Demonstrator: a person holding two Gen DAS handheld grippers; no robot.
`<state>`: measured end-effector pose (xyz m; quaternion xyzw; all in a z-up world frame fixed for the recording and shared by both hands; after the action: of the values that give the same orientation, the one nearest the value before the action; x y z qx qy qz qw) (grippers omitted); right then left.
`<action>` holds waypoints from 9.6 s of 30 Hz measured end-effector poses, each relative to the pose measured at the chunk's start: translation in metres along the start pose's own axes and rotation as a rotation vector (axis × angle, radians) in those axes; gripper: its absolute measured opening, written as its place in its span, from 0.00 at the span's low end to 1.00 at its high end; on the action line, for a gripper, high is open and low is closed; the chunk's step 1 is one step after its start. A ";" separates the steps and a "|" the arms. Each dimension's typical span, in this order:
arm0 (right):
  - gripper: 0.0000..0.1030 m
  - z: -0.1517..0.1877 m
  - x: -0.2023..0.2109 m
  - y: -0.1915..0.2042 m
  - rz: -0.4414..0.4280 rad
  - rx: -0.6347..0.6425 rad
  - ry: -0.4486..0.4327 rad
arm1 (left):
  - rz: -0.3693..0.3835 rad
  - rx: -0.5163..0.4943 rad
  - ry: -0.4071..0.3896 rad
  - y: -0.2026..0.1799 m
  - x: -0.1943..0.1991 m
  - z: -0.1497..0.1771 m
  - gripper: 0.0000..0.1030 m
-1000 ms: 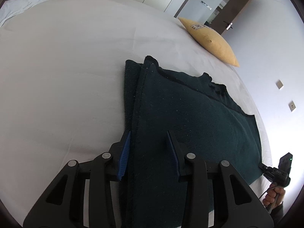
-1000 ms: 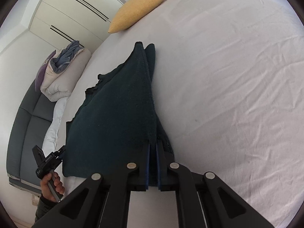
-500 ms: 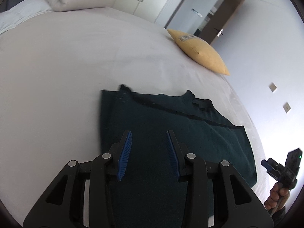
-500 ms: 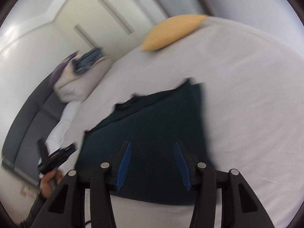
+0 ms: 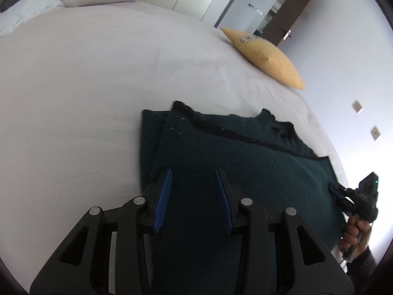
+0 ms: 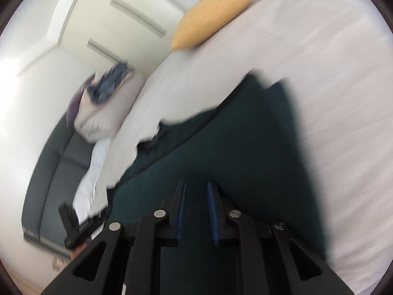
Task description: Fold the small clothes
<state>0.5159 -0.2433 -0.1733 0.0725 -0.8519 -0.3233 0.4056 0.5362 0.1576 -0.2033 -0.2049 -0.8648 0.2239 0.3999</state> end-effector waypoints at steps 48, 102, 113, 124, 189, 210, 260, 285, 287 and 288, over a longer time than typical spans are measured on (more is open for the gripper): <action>0.48 0.108 -0.063 0.129 -0.216 0.012 0.359 | 0.386 0.623 0.319 0.030 0.036 0.094 0.11; 0.63 0.047 -0.081 0.140 -0.436 -0.202 0.554 | 0.233 0.059 0.312 -0.209 -0.037 0.082 0.09; 0.59 0.022 -0.076 0.179 -0.566 -0.183 0.423 | 0.217 0.046 0.331 -0.221 -0.050 0.082 0.09; 0.23 0.025 -0.078 0.171 -0.341 -0.006 0.378 | 0.153 -0.016 0.349 -0.243 -0.060 0.091 0.09; 0.30 0.073 0.098 -0.027 0.188 0.150 0.286 | 0.179 -0.155 0.306 -0.223 -0.007 0.040 0.61; 0.35 0.033 0.146 -0.008 0.008 0.064 0.127 | -0.032 -0.397 0.229 -0.194 0.027 -0.021 0.55; 0.70 0.023 0.136 -0.025 -0.008 0.029 0.119 | 0.143 -0.037 0.314 -0.177 -0.009 -0.010 0.67; 0.23 0.023 0.079 0.008 0.345 0.250 0.168 | 0.115 0.000 0.399 -0.216 -0.057 -0.010 0.36; 0.23 0.028 0.089 0.023 0.348 0.280 0.150 | 0.097 -0.018 0.389 -0.220 -0.044 -0.010 0.36; 0.22 0.031 0.093 0.030 0.345 0.292 0.143 | 0.085 -0.038 0.378 -0.224 -0.036 -0.008 0.36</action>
<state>0.4358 -0.2406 -0.1089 0.0062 -0.8584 -0.1167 0.4995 0.5252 -0.0430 -0.0966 -0.2872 -0.7690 0.1819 0.5414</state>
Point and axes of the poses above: each gripper's, at about its wrist camera, not at the fingertips, and x roughly against the way its jaws point, y to its left, z to its underside, the point moved 8 cm from there along -x, roughly the way its jaws point, and after that the axes turned 9 degrees about z, right-handed, at the moved point
